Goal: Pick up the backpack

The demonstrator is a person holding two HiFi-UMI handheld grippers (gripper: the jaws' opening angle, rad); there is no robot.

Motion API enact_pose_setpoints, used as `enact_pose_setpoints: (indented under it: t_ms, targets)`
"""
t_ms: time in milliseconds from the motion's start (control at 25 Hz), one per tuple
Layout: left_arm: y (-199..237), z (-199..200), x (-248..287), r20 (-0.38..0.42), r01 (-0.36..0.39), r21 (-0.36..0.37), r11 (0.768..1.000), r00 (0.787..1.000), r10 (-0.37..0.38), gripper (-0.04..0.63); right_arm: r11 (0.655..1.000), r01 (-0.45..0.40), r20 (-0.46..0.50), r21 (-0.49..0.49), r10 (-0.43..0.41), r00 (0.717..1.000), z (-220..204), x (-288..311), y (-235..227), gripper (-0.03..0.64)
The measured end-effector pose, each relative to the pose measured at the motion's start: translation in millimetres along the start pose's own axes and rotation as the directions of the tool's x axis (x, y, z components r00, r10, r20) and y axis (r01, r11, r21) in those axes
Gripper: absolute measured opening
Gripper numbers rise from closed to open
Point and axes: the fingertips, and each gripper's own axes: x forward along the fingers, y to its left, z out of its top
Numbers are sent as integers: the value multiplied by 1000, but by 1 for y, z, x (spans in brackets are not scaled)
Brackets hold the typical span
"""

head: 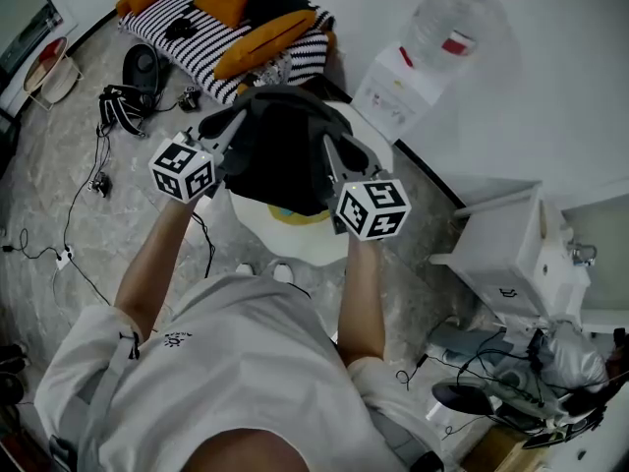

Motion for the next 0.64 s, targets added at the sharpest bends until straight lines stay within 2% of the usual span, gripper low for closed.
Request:
enact_pose_setpoints:
  t_ms: [640]
  targets:
    - [-1,-1,-1,-7,12,2,1000,1000,-12,35,1000,-7,-5,5,8,1000,-1,5,-3,46]
